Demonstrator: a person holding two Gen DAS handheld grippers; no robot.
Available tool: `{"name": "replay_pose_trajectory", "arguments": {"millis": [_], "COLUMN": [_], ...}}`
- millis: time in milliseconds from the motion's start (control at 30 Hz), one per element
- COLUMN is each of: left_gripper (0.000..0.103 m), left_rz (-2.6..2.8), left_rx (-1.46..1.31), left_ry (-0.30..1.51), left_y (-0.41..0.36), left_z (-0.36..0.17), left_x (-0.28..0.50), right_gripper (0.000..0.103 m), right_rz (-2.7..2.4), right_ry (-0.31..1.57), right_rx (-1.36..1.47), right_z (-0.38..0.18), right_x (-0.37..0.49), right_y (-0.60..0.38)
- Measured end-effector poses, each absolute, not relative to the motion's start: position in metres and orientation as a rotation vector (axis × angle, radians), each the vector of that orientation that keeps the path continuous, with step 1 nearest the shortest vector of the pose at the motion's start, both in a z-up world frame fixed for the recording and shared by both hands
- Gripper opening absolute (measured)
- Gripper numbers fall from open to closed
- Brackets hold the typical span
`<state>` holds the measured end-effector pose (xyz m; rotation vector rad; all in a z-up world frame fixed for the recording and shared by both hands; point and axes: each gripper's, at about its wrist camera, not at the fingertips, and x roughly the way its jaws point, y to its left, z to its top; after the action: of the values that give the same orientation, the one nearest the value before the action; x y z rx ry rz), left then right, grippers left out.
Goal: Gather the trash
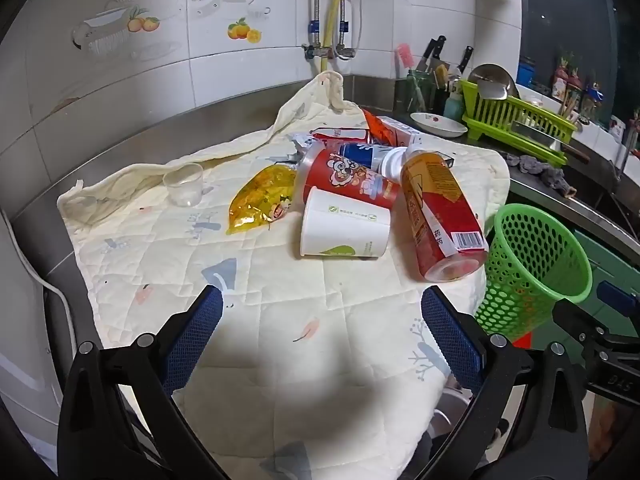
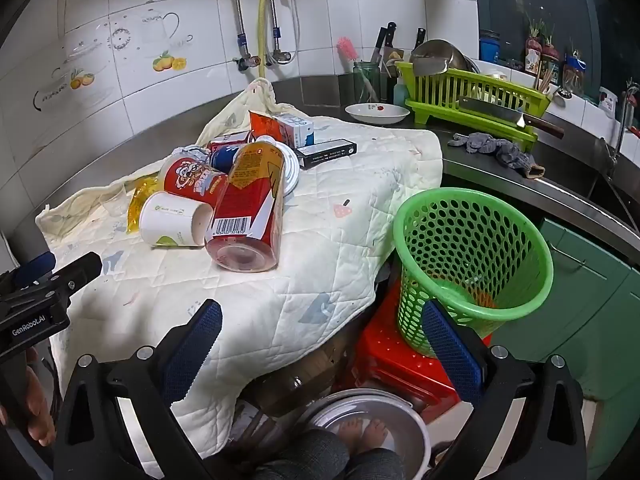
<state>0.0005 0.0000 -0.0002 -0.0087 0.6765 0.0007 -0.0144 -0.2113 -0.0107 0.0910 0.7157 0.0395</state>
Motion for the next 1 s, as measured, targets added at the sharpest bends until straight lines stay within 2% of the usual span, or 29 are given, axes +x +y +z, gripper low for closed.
{"name": "replay_pose_trajectory", "arguments": {"millis": [1000], "left_gripper": [0.098], "left_rz": [-0.02], "left_rx": [-0.009], "left_ry": [0.659], "left_y": [-0.008], "left_z": [0.001], "left_x": [-0.002], "right_gripper": [0.097], "right_rz": [0.02], "right_ry": [0.692], "right_rx": [0.094], "right_z": [-0.007], "right_x": [-0.018], "right_y": [-0.215]}}
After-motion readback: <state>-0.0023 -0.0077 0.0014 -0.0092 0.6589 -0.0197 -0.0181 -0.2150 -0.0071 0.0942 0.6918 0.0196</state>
